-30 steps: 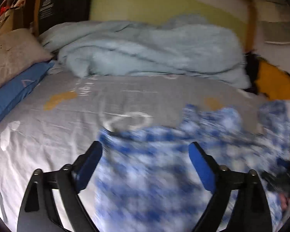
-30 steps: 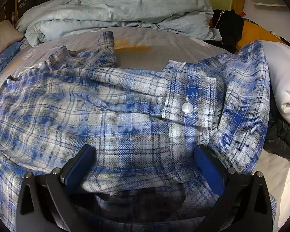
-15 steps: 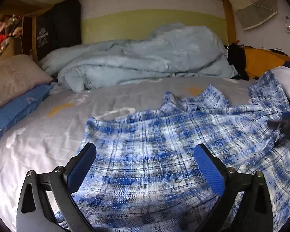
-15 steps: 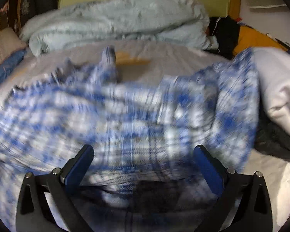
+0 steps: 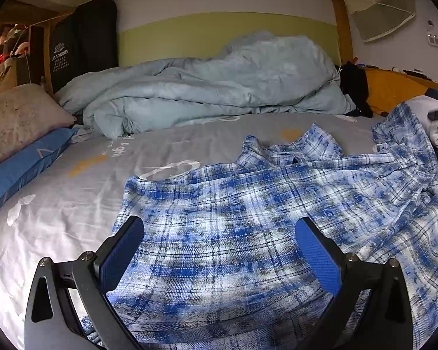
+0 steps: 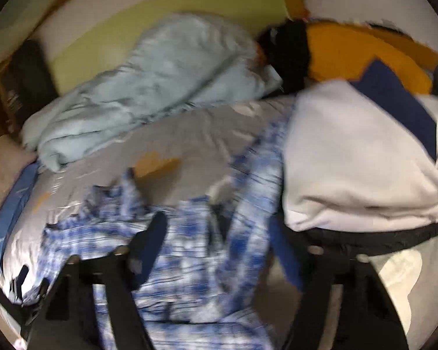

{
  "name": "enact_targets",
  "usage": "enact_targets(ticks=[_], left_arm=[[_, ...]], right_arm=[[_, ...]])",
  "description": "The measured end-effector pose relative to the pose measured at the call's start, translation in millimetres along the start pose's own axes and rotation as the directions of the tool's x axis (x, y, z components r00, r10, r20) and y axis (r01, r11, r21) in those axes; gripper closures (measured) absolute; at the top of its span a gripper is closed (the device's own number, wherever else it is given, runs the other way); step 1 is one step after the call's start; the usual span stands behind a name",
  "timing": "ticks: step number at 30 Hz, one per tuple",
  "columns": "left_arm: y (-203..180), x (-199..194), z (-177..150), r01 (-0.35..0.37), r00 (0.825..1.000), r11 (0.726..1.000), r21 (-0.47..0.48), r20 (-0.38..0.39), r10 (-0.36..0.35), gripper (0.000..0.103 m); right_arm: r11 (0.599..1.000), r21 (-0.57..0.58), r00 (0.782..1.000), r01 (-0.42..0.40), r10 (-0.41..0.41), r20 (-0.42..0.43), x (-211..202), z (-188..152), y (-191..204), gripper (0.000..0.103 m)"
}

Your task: Fold large clothes

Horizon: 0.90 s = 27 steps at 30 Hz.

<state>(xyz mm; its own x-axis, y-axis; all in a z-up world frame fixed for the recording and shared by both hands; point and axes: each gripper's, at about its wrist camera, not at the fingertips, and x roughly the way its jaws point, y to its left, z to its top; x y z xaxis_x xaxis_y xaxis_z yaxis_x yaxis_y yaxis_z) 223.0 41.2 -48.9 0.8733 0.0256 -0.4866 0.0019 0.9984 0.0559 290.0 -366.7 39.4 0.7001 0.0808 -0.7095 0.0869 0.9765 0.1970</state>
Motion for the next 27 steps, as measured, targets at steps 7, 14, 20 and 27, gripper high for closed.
enact_targets(ticks=[7, 14, 20, 27], left_arm=[[5, 2, -1, 0.004, 1.000, 1.000, -0.028, -0.015, -0.005, 0.000], [9, 5, -1, 0.012, 0.999, 0.999, -0.047, -0.033, -0.013, 0.000], [9, 5, -2, 0.019, 0.999, 0.999, -0.047, -0.031, -0.021, 0.000], [8, 6, -2, 0.018, 0.999, 0.999, -0.044, -0.038, -0.020, 0.000]], right_arm=[[0.984, 0.046, 0.985, 0.170, -0.169, -0.037, 44, -5, -21, 0.079], [0.972, -0.022, 0.972, 0.233, -0.232, 0.035, 57, -3, -10, 0.099], [0.991, -0.008, 0.985, 0.133, -0.131, 0.111, 33, -6, -12, 0.101], [0.994, -0.027, 0.994, -0.105, 0.105, 0.014, 15, -17, 5, 0.101]])
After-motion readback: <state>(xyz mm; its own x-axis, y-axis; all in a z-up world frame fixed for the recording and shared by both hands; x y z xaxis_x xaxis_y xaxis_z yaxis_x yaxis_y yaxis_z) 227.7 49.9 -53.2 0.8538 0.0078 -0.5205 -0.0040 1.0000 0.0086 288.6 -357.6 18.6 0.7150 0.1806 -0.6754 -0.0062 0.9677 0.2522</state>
